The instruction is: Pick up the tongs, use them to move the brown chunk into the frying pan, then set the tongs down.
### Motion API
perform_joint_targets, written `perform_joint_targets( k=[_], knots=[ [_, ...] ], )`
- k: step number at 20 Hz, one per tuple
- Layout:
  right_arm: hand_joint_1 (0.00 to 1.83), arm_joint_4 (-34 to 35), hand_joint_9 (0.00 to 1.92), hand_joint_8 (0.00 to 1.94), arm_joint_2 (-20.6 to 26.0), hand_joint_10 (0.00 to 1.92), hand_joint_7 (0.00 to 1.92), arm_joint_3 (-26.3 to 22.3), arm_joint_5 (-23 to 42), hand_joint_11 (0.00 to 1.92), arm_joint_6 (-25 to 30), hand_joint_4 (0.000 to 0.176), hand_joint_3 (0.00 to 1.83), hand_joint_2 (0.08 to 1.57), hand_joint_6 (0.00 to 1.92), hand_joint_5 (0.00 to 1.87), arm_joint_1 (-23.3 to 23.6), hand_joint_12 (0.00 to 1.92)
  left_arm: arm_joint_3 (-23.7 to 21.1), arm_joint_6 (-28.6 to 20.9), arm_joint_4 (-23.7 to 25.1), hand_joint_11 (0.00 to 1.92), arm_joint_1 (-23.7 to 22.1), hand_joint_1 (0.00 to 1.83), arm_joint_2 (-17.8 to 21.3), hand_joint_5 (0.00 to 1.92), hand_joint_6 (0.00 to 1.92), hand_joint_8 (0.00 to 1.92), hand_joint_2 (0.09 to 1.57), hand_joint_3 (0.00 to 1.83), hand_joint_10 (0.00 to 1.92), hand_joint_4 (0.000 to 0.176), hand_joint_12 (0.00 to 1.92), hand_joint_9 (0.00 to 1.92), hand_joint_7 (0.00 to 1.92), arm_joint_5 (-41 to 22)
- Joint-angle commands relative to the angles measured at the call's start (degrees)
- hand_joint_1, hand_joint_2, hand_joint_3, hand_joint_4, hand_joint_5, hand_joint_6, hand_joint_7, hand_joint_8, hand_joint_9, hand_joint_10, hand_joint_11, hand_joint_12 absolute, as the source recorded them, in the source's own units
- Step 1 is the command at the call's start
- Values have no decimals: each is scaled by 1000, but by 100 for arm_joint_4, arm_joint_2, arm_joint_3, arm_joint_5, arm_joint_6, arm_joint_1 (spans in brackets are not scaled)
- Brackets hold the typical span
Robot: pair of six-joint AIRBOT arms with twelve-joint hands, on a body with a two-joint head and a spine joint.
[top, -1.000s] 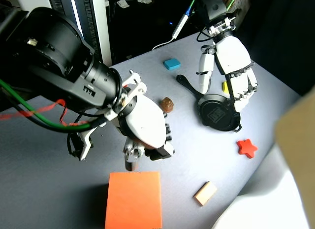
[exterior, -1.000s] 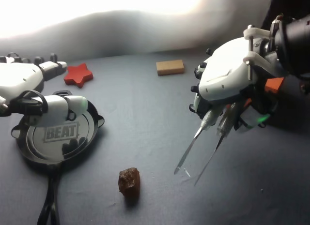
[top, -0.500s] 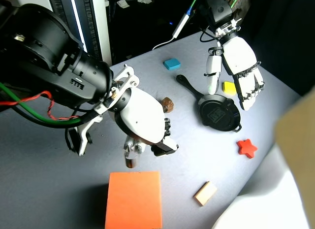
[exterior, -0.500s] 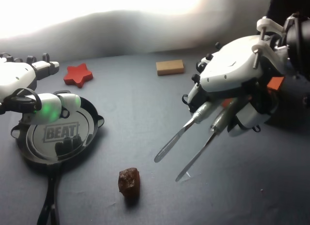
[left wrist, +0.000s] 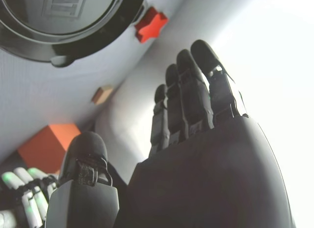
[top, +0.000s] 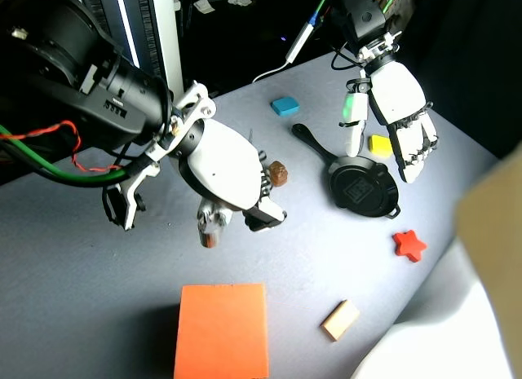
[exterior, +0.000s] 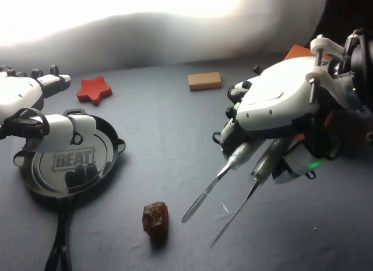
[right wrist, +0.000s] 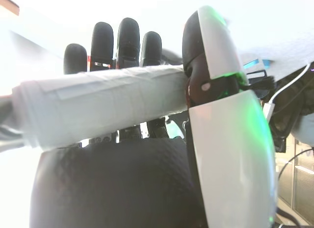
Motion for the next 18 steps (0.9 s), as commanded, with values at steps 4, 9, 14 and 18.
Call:
perform_joint_targets(
  k=[4, 9, 14, 18],
  knots=[
    [1045, -199, 421, 205, 39, 796, 715, -222, -696, 40, -562, 0, 0, 1200, 513, 555, 133, 1635, -17, 27, 282, 0, -35, 126, 56, 150, 6, 1, 1271, 0, 1, 49, 916, 300, 260, -389],
    [1029, 2717, 428, 202, 63, 805, 720, -187, -1135, 40, -4089, 0, 0, 1207, 511, 552, -10, 1637, -34, 50, 282, 0, -44, 132, 56, 172, 4, 1, 1273, 1, 1, 48, 907, 301, 267, -387],
    [1015, 4764, 423, 197, 204, 800, 721, -339, -1882, 42, -5847, 0, 0, 1213, 515, 551, -232, 1626, -40, 70, 282, 0, -43, 83, 56, 153, 0, 0, 1276, 2, 2, 44, 925, 308, 264, -338],
    [1025, 6265, 424, 195, 357, 799, 722, -759, -3037, 46, -7047, 0, 0, 1205, 514, 559, -532, 1625, -36, 78, 282, 0, -43, 75, 56, 147, 0, 0, 1278, 1, 1, 46, 908, 301, 255, -338]
  ],
)
